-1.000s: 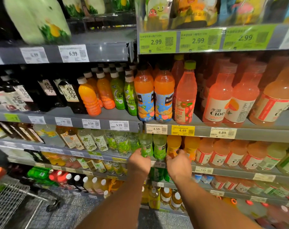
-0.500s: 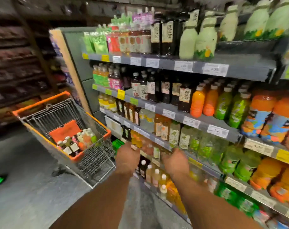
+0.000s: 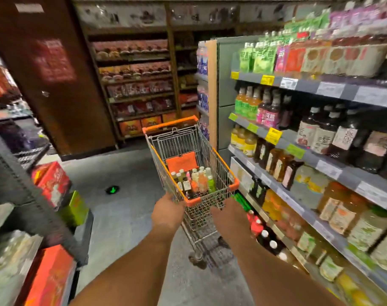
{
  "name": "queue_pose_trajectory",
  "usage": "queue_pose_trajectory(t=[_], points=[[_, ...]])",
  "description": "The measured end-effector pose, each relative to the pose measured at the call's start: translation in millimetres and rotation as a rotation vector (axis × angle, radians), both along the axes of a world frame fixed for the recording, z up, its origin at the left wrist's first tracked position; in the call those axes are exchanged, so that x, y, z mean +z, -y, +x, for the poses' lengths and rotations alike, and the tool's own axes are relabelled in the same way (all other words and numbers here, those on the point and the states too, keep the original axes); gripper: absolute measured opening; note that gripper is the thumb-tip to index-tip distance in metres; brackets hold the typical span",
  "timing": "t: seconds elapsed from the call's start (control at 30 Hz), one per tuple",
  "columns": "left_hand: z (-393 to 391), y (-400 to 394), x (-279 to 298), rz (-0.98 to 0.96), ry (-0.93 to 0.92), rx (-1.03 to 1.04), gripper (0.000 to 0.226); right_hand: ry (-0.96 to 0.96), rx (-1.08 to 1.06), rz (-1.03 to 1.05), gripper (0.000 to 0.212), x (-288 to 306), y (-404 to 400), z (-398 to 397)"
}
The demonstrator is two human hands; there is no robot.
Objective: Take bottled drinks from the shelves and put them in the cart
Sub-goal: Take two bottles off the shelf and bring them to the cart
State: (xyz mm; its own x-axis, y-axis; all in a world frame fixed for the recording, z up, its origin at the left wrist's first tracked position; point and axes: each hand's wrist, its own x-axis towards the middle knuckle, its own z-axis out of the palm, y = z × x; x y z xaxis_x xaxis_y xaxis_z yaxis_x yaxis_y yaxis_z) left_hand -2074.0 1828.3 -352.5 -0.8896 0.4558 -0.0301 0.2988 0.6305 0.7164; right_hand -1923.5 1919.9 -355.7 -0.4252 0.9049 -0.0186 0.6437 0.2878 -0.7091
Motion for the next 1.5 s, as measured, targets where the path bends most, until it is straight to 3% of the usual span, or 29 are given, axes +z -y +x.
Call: queue_pose_trajectory(t=[0.1,0.33,0.6,0.8,1.07,1.27,1.4,1.5], points=[[-17,-29,-15,0.0,0.01,0.044,0.031,-0.027,0.035,-0.021,0.058,-14,-37,-26],[-57,-121,-32,-0.034,0.034,0.104,0.028,0.098,0.12,-0.037,0.05,-26,-143,-82],[-121,-215,-64,-0.065,0.137,0.148,0.051,0.202,0.211,-0.047,0.058,-57,-232,-176],[-190,-273,-103,-0.131,0.23,0.115,0.054,0.258,0.186,-0.116,0.055,-94,-285,-232],[-262,-319,-136,-0.201,0.308,0.083,0.054,0.318,0.178,-0.167,0.056,-126,-337,-310],[-320,-337,-152,-0.188,0.37,0.177,0.034,0.386,0.21,-0.226,0.055,-155,-369,-371],[-355,-357,-163,-0.235,0.411,0.237,0.052,0.4,0.23,-0.25,0.052,-173,-393,-405],[-378,-379,-172,-0.251,0.415,0.25,0.049,0.399,0.277,-0.298,0.053,-188,-410,-431]])
